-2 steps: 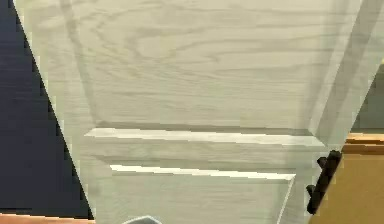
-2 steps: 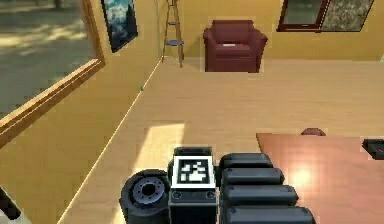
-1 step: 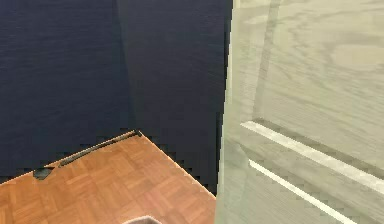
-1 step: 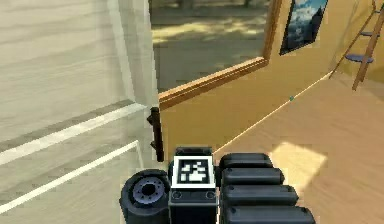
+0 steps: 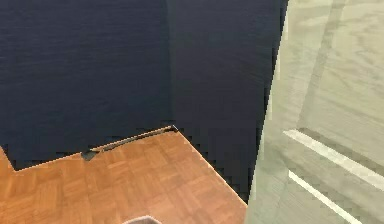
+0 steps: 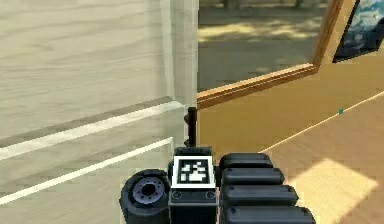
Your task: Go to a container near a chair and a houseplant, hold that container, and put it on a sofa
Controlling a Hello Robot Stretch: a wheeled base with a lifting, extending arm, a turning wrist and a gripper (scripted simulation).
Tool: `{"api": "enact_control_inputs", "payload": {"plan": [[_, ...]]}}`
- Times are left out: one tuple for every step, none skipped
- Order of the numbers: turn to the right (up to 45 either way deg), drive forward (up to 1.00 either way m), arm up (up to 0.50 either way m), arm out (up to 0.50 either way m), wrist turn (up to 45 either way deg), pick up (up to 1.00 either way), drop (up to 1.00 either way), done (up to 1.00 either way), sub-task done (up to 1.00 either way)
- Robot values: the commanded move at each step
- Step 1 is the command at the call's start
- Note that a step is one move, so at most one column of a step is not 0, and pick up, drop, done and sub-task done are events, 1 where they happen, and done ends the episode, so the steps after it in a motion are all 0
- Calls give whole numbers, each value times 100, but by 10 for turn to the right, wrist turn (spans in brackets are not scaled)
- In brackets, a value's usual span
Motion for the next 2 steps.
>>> {"api": "enact_control_inputs", "payload": {"plan": [[-30,0,0,0,0,0,0,0,0],[0,65,0,0,0,0,0,0,0]]}}
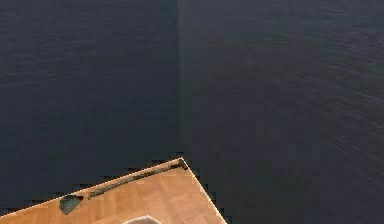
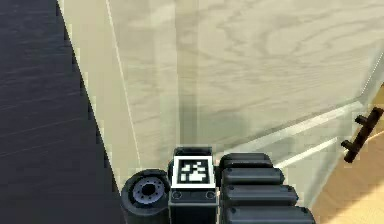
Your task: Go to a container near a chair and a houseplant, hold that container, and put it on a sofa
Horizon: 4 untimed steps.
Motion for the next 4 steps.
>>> {"api": "enact_control_inputs", "payload": {"plan": [[-450,0,0,0,0,0,0,0,0],[-180,0,0,0,0,0,0,0,0],[0,95,0,0,0,0,0,0,0],[-90,0,0,0,0,0,0,0,0]]}}
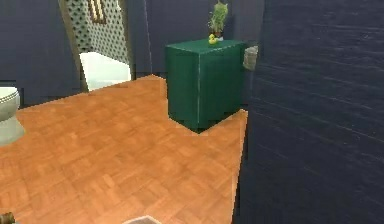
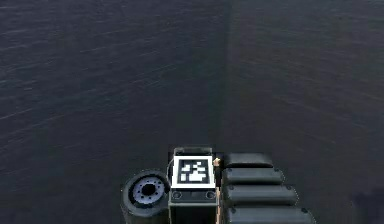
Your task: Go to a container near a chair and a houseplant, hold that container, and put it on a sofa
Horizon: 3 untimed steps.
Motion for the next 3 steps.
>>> {"api": "enact_control_inputs", "payload": {"plan": [[0,40,0,0,0,0,0,0,0],[-240,0,0,0,0,0,0,0,0],[0,100,0,0,0,0,0,0,0]]}}
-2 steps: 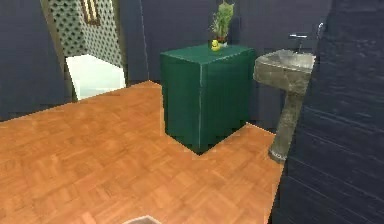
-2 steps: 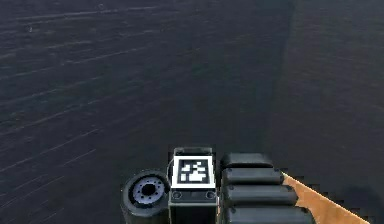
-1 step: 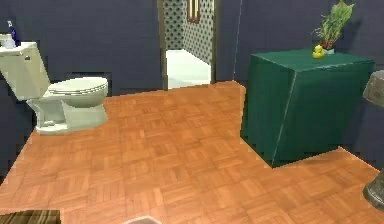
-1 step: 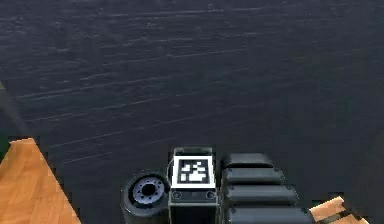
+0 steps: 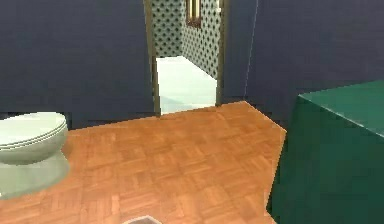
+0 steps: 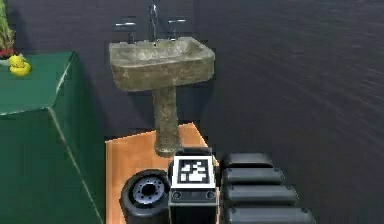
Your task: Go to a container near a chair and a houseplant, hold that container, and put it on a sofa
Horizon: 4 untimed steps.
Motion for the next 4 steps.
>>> {"api": "enact_control_inputs", "payload": {"plan": [[0,100,0,0,0,0,0,0,0],[0,100,0,0,0,0,0,0,0],[0,55,0,0,0,0,0,0,0],[-180,0,0,0,0,0,0,0,0]]}}
